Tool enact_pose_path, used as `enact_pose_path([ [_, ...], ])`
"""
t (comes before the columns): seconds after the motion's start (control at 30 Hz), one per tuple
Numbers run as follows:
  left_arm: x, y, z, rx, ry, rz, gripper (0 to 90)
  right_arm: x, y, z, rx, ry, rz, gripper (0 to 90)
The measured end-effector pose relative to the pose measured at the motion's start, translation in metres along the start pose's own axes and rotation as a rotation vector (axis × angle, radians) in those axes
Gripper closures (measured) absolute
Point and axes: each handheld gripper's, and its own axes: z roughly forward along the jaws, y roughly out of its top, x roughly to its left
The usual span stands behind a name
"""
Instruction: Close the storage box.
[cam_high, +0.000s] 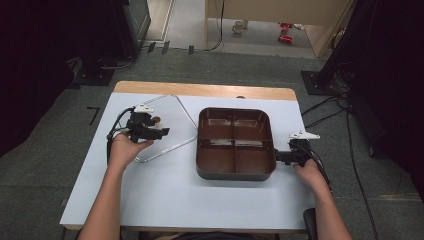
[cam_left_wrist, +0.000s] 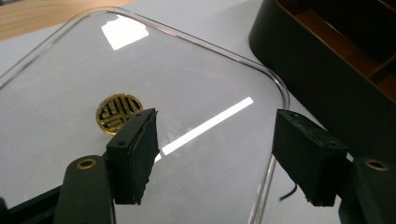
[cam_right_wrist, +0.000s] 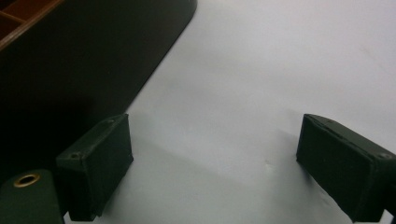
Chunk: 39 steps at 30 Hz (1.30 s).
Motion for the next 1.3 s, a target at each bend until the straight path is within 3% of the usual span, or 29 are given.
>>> enact_pose_path([
  [0.2,0.009,0.009,0.009,0.008,0.035,0.008,32.1,0.000,0.000,0.000,-0.001,0.000,-0.001,9.9],
  [0.33,0.017,0.011,0.015,-0.023,0.039,-0.025,32.9,0.000,0.000,0.000,-0.001,0.000,-0.001,9.9],
  [0.6,0.032,0.005,0.028,-0.033,0.104,-0.057,36.0,0.000,0.000,0.000,-0.001,0.000,-0.001,9.9],
  [0.83,0.040,-0.002,0.043,0.003,0.151,-0.101,36.6,0.000,0.000,0.000,-0.001,-0.002,-0.002,9.9],
  [0.97,0.043,-0.006,0.049,0.020,0.168,-0.112,44.3,0.000,0.000,0.000,-0.001,-0.002,-0.002,9.9],
  [1.07,0.044,-0.008,0.051,0.025,0.162,-0.122,48.6,0.000,0.000,0.000,-0.001,-0.002,-0.002,9.9],
  [1.3,0.042,-0.010,0.053,0.026,0.145,-0.101,58.4,0.000,0.000,0.000,-0.001,-0.001,-0.003,9.9],
])
